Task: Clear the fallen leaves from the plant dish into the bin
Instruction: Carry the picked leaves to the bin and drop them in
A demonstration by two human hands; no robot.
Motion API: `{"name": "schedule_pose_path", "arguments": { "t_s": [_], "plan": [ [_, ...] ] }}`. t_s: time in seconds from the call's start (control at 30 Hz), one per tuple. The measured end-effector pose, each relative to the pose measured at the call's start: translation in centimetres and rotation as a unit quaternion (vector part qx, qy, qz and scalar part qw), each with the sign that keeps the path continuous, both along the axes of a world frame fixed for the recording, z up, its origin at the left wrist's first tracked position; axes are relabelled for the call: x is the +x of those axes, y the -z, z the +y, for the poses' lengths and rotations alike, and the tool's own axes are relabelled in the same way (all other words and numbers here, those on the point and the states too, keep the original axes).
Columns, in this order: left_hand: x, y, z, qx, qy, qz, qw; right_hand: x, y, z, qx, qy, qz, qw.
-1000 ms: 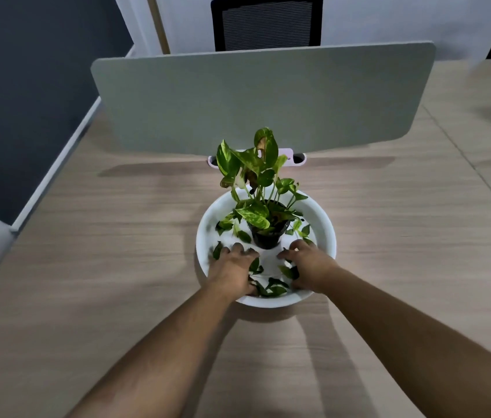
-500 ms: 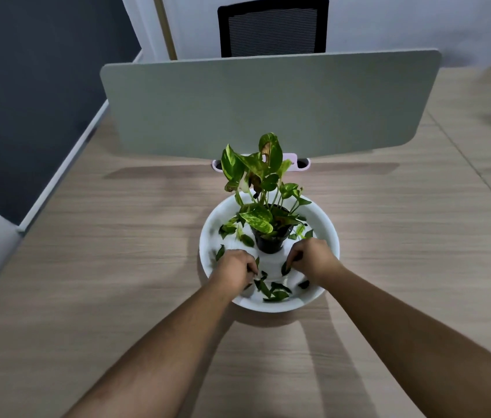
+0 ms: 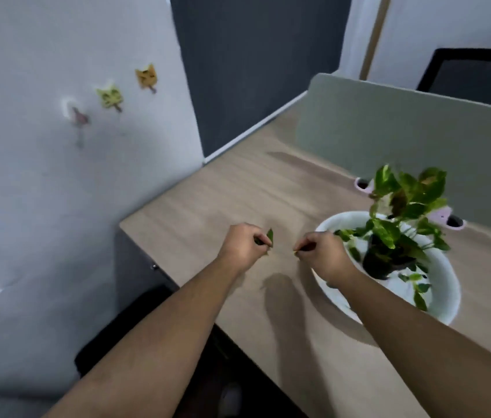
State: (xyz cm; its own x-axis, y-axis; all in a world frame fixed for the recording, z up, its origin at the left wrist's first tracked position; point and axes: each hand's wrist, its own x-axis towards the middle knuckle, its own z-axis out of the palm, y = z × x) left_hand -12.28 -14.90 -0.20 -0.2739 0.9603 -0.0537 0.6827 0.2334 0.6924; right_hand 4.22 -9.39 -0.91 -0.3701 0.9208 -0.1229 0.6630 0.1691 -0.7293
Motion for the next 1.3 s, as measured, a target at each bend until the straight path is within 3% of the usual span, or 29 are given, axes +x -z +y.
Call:
{"name": "schedule_pose_path", "arguments": {
  "t_s": [0.27, 0.43, 0.57, 0.73, 1.0, 1.1, 1.3],
  "plan": [
    [-16.9, 0.6, -18.2, -0.013, -0.29, 0.023, 0.957, -20.2, -0.1, -10.1, -0.014, -0.231, 0.013, 0.973],
    [-24.1, 5.5, -27.5, -0.066, -0.378, -0.003, 0.924, -30.1, 3.6, -17.4, -0.029, -0.315, -0.042, 0.948],
    [-26.7, 12.2, -30.7, -0.122, -0.394, -0.041, 0.91, -34.3, 10.5, -20.2, -0.073, -0.3, -0.08, 0.948],
    [-28.4, 24.1, -32.9, -0.178, -0.446, -0.123, 0.869, -37.8, 22.1, -21.3, -0.124, -0.293, -0.124, 0.94],
    [-33.5, 36.2, -31.4, -0.17, -0.478, -0.164, 0.846, -42.8, 35.6, -20.8, -0.199, -0.283, -0.128, 0.93],
    [-34.3, 37.4, -31.3, -0.215, -0.432, -0.162, 0.861, -43.4, 37.0, -20.2, -0.24, -0.305, -0.138, 0.911],
    [-34.4, 33.7, -31.5, -0.249, -0.404, -0.132, 0.87, -42.5, 33.6, -19.5, -0.205, -0.3, -0.156, 0.918]
  ]
}}
